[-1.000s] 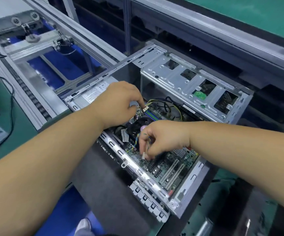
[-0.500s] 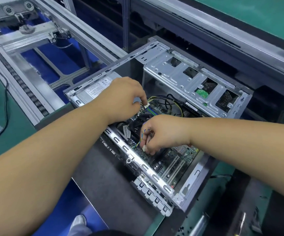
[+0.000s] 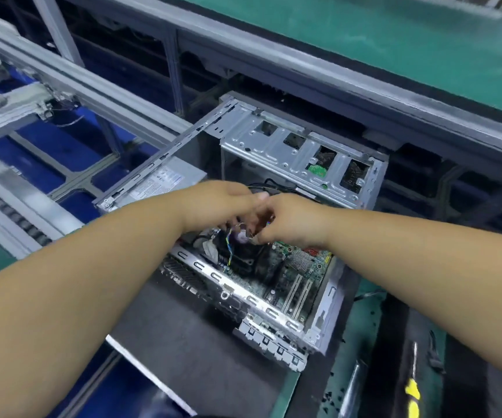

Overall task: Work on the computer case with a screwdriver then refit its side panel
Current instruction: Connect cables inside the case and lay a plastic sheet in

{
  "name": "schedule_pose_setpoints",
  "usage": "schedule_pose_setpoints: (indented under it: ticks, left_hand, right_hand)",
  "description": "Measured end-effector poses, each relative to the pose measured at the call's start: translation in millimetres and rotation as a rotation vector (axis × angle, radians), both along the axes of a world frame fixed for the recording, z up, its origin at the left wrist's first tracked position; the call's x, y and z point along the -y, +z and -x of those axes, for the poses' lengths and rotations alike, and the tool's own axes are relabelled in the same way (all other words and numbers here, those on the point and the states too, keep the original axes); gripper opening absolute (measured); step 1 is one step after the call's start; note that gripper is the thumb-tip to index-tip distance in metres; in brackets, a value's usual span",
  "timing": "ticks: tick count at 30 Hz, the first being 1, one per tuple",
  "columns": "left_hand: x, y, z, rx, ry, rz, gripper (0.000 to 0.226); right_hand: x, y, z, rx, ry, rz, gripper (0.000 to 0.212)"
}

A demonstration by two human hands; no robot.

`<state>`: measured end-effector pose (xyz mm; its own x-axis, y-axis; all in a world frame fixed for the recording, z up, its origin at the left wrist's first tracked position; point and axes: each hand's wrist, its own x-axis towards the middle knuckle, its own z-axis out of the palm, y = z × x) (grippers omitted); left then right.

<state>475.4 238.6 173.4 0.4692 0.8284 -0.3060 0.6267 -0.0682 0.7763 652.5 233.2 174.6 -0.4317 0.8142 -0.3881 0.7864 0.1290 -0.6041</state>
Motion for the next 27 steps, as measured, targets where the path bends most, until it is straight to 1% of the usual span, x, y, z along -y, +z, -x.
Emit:
schedule_pose_setpoints:
  ticks: [1,2,4,7,10,13,14,15,18,20,22,23,25,27]
  left_hand:
    - [-4.3,3.5,-3.2,-0.046,-0.082,0.05,0.054]
    - [-8.6,6.2,-6.6,-0.112,-0.175,0.071,0.056]
    - [-18.3,8.7,-12.7,-0.238,-0.281,0.082,0.05]
    - [-29.6,5.4,-24.2,-0.26,-0.303,0.101,0.034]
    - [-33.8,2.6,-35.3,-0.293,-0.356,-0.02,0.018]
    - [-37.9,-0.3,-43.9,-0.295,-0.389,-0.143,0.011]
    - [-38.2,-1.8,-46.0,-0.299,-0.414,-0.174,0.009]
    - [-37.8,-3.4,-47.7,-0.306,-0.45,-0.195,0.009]
    - [-31.9,-10.1,-49.4,-0.323,-0.587,-0.232,0.011]
    - [-27.9,-16.3,-49.7,-0.358,-0.722,-0.346,0.009]
    - [-24.8,-22.1,-51.4,-0.386,-0.819,-0.452,0.007]
    - [-24.7,-24.9,-53.3,-0.392,-0.846,-0.462,0.006]
    - [-25.1,-30.1,-57.3,-0.406,-0.904,-0.441,0.007]
    - [-24.4,-36.7,-62.0,-0.445,-1.012,-0.458,0.011]
  right_hand:
    - [2.7,-1.1,-1.5,0.015,-0.015,0.004,0.018]
    - [5.3,-2.1,-2.4,0.039,-0.027,0.0,0.019]
    - [10.1,-3.5,-4.8,0.06,-0.092,-0.005,0.018]
    - [17.8,-4.3,-7.8,-0.075,-0.294,0.063,0.018]
    - [26.3,-0.8,-5.0,-0.143,-0.476,0.085,0.023]
    - [33.2,1.7,-2.4,-0.124,-0.604,0.036,0.024]
    - [36.2,1.1,-2.8,-0.07,-0.606,-0.013,0.024]
    - [39.5,1.2,-3.6,0.033,-0.576,-0.079,0.023]
    - [51.5,2.7,-5.1,0.407,-0.423,-0.34,0.014]
    - [55.3,1.8,-8.8,0.515,-0.38,-0.481,0.016]
    - [56.9,-0.1,-14.4,0.533,-0.371,-0.46,0.023]
    - [57.2,-1.3,-16.5,0.512,-0.366,-0.425,0.021]
    - [56.3,-3.1,-20.0,0.423,-0.402,-0.388,0.016]
    - [51.8,-3.3,-24.7,0.328,-0.501,-0.423,0.019]
